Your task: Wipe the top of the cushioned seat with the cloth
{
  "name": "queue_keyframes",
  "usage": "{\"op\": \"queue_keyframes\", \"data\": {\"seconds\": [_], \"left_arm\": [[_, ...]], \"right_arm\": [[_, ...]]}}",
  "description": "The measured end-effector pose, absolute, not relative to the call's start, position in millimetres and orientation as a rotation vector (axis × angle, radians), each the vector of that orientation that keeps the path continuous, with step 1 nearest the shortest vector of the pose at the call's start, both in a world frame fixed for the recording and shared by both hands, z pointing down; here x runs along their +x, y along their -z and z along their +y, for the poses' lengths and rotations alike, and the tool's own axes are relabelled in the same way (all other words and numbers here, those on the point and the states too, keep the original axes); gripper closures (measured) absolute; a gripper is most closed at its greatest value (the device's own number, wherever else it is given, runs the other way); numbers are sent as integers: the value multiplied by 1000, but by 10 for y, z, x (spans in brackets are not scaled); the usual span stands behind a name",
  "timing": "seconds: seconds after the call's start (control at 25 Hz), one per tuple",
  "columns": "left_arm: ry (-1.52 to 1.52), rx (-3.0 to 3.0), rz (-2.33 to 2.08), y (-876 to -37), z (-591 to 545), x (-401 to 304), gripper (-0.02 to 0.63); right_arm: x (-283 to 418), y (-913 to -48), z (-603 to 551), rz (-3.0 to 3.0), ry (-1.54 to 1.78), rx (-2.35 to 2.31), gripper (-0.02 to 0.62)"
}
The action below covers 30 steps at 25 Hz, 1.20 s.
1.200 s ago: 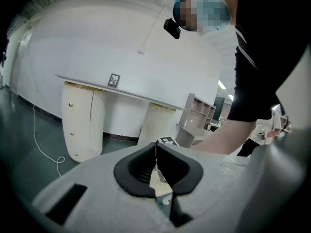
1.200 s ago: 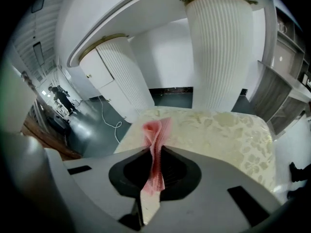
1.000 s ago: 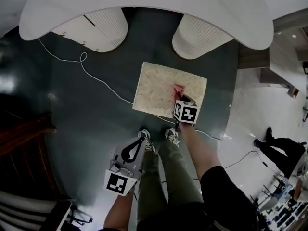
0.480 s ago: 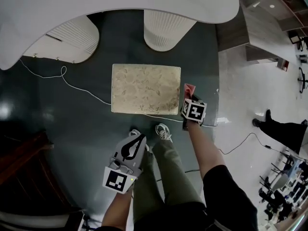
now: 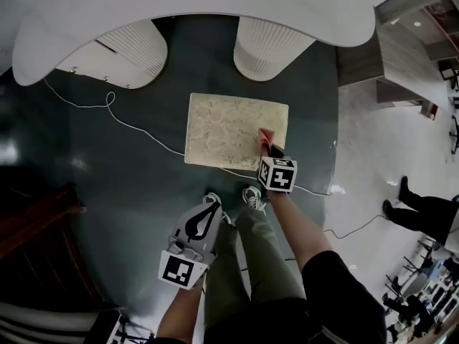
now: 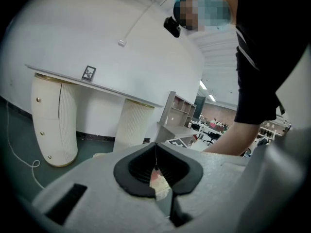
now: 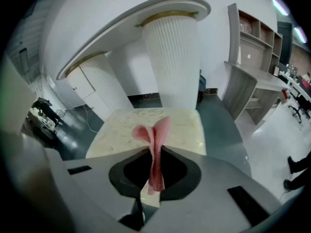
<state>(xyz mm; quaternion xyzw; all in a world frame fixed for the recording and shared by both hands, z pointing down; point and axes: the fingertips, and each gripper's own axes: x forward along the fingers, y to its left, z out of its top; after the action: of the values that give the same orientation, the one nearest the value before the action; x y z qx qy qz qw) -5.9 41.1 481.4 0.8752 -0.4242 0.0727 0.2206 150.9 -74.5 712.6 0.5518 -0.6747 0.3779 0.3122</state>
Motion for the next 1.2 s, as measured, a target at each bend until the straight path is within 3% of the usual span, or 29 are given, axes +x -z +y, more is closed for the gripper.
{"op": "queue_keyframes", "data": {"seconds": [0.32, 0.64, 0.88, 1.2], "left_arm": [[-212, 2303, -1357, -4843, 605, -886, 588], [-215, 2199, -1484, -4868, 823, -1457, 588], [-216, 2184, -1482, -4919, 827, -1548, 588], [-207, 2270, -1380, -4883, 569, -1197, 588]], "right_arm": [[-248, -7241, -653, -1954, -1028, 1203, 569], [-1177, -7388, -552, -1984, -1044, 1078, 569], [-1116, -7541, -550, -1927, -1022, 1097, 569], [-315, -7491, -546, -1855, -1048, 1208, 568]]}}
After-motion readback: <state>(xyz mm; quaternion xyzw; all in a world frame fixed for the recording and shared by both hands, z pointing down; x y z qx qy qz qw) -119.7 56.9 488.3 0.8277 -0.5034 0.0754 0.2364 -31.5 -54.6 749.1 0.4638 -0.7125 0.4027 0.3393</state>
